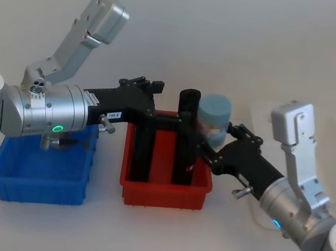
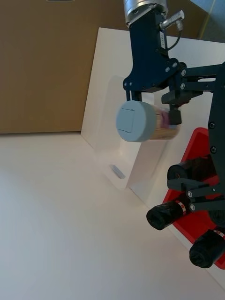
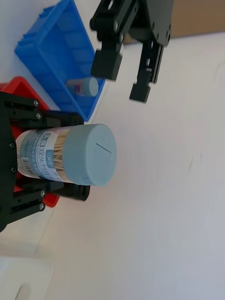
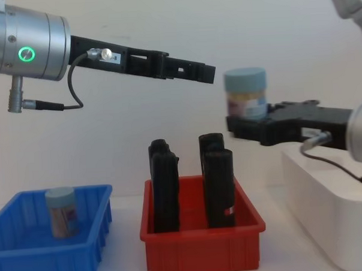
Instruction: Pick the cotton swabs from the blue box and place them into the white box.
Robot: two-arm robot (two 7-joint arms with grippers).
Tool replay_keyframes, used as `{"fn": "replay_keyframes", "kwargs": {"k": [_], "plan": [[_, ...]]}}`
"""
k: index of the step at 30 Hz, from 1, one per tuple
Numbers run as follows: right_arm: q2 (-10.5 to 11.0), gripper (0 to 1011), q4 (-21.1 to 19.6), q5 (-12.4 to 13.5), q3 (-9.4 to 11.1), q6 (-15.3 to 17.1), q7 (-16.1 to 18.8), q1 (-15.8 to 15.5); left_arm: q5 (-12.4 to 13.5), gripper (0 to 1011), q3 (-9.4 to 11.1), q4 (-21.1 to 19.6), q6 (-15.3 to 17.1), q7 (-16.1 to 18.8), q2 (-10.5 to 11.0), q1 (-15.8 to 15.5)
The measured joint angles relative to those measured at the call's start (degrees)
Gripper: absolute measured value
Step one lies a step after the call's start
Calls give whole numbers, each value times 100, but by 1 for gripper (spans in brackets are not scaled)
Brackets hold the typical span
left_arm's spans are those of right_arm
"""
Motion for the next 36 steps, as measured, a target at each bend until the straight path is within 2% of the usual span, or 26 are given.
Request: {"fn": "replay_keyframes", "kwargs": {"k": [12,20,27,36], "plan": [[381,637,-182,157,319,37,-682,-305,0,1004,0,0,0,0,0,0],[578,637,-72,225,508,-9,-1017,-431,0,1004,0,0,-1,0,0,0],[623,637,141,229,578,-91,-1111,-417,0,1004,0,0,0,0,0,0],[589,636,556,164,609,-236,-1117,-252,0,1004,0,0,0,0,0,0]]}}
